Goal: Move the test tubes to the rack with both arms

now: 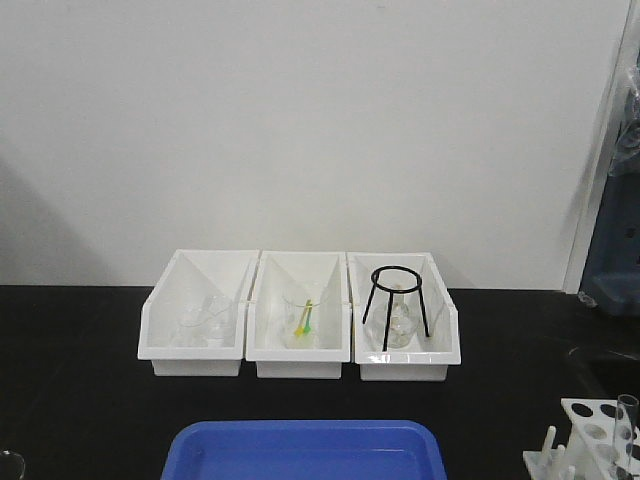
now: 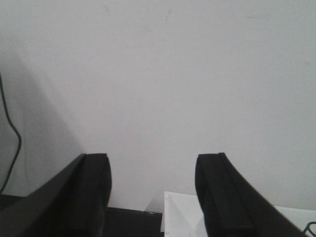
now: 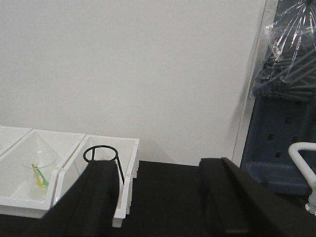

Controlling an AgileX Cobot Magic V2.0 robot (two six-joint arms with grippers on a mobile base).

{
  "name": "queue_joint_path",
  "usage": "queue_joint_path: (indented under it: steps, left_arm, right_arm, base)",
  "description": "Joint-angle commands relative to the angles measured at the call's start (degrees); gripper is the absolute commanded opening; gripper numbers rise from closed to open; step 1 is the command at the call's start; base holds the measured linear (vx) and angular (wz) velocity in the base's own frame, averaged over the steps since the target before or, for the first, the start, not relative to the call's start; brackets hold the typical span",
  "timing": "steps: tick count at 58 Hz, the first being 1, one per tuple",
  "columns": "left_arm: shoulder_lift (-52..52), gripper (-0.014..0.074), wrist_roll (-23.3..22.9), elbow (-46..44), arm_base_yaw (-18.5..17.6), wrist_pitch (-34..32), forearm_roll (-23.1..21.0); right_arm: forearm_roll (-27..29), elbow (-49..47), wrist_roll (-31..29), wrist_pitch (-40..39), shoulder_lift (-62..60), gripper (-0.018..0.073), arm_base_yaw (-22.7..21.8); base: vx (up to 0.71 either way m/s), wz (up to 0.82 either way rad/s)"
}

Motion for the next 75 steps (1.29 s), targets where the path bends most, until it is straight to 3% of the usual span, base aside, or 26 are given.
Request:
queue_joint_path:
  steps: [1, 24, 36, 46, 53, 58, 63, 69, 75]
  left_arm:
    - [-0.70, 0.0515, -0.09, -1.28, -0.01, -0.11, -0.04]
    - [-0.70, 0.0515, -0.02, -1.28, -0.01, 1.21, -0.04]
    - [0.05, 0.0501, 0.18, -1.22, -0.01, -1.37, -0.03]
    - [0.29, 0.0389, 0.59, 1.61, -0.01, -5.06, 0.10]
    - [-1.33, 0.0248, 5.91, 6.44, -0.01, -8.29, -0.69]
    - [-3.37, 0.0118, 10.54, 10.33, -0.01, -10.40, -4.19]
    - [-6.52, -0.0008, 15.50, 14.38, -0.01, -10.64, -11.67]
    - [-10.80, -0.0006, 23.02, 19.08, -0.01, -10.38, -22.34]
    - [-14.69, -0.0006, 34.47, 23.75, -0.01, -10.38, -33.82]
  right_arm:
    - [-0.39, -1.94, -0.66, -4.61, -0.52, 0.0435, -0.32]
    - [-0.39, -1.94, -0.66, -4.61, -0.52, 0.0435, -0.32]
    - [-0.39, -1.94, -0.66, -4.61, -0.52, 0.0435, -0.32]
    - [-0.39, -1.94, -0.66, -4.61, -0.52, 0.0435, -0.32]
    - [-0.39, -1.94, -0.66, -4.61, -0.52, 0.0435, -0.32]
    - [-0.39, -1.94, -0.66, -4.61, -0.52, 0.0435, -0.32]
    - [-0.39, -1.94, -0.66, -4.61, -0.52, 0.0435, -0.32]
    - [-0.39, -1.94, -0.66, -4.61, -0.52, 0.0435, -0.32]
    - [-0.39, -1.94, -0.66, -4.61, -0.52, 0.0435, -0.32]
  base:
    - [0.00, 0.00]
    - [0.00, 0.00]
    - [0.00, 0.00]
    - [0.00, 0.00]
    - [0.00, 0.00]
    - [0.00, 0.00]
    - [0.00, 0.00]
    - [0.00, 0.00]
    - [0.00, 0.00]
